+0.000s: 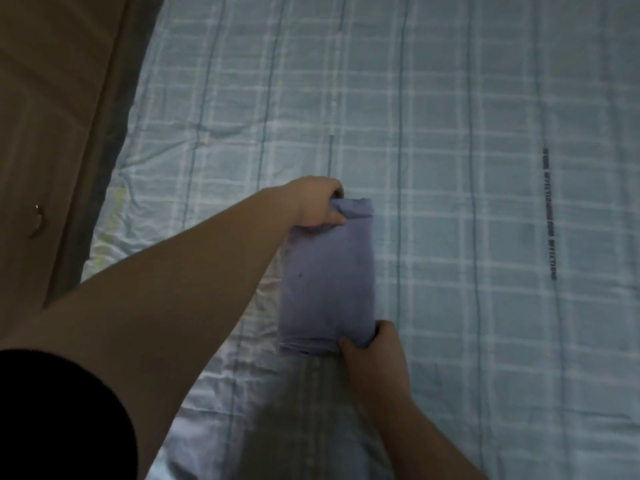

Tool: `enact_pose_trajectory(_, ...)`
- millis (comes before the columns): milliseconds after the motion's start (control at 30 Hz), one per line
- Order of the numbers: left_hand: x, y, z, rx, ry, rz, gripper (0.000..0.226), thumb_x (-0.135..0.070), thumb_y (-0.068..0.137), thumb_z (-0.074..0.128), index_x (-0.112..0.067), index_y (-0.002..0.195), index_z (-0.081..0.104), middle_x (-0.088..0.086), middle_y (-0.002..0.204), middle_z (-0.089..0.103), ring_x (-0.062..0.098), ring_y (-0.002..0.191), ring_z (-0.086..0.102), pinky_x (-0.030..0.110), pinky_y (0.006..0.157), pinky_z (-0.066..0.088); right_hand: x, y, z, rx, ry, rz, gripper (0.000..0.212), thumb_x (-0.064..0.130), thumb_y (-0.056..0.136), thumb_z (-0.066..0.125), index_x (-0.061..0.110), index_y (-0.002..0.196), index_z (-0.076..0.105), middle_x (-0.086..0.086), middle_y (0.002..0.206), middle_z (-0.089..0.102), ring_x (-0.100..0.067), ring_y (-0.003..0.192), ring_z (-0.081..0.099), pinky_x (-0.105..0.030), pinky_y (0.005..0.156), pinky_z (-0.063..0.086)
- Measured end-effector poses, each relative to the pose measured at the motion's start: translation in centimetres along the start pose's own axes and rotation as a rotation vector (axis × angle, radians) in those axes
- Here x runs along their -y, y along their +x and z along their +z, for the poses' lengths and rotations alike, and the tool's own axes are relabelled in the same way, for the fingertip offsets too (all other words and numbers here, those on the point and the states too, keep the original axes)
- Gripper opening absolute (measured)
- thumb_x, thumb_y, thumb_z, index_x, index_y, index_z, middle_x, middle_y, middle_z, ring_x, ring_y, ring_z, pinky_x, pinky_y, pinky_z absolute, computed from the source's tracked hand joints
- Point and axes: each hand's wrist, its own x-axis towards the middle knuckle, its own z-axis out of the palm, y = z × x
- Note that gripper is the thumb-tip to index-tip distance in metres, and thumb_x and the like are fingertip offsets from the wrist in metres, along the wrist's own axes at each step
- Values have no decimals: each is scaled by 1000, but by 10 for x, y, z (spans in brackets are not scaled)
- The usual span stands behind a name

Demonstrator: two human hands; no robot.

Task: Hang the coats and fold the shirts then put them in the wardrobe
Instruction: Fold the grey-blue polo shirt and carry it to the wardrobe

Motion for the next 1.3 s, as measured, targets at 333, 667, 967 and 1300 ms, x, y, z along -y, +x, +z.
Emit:
enact_pose_trajectory(333,19,-143,-61,-68,-576,-166,37,-51,74,72,-20,93,64,6,88,66,20,83,61,32,73,45,6,-10,-79,303,520,-7,27,32,64,76,15,81,66,-10,79,69,-23,79,63,-43,74,49)
enact_pose_trajectory(667,-74,-392,-42,-398,-1670,-277,50,-28,90,64,-4,133,54,22,129,62,39,117,60,51,100,48,100,-89,-186,511,464,-293,27,3,101,42,13,112,64,-8,101,73,-16,92,69,-35,85,53)
enact_pose_trajectory(967,-105,-599,-2,-935,-1853,-475,50,-31,85,68,-5,127,60,25,123,64,41,111,63,55,95,48,131,-231,-112,842,331,-308,32,25,105,41,11,124,63,-11,114,72,-24,107,68,-42,89,54)
enact_pose_trajectory(1300,-103,-879,155,-1413,-1976,-652,39,-28,94,61,-10,128,58,20,127,64,38,116,62,54,102,45,88,-471,64,1017,-63,-754,21,35,104,45,36,111,64,15,110,71,-3,106,65,-27,90,50)
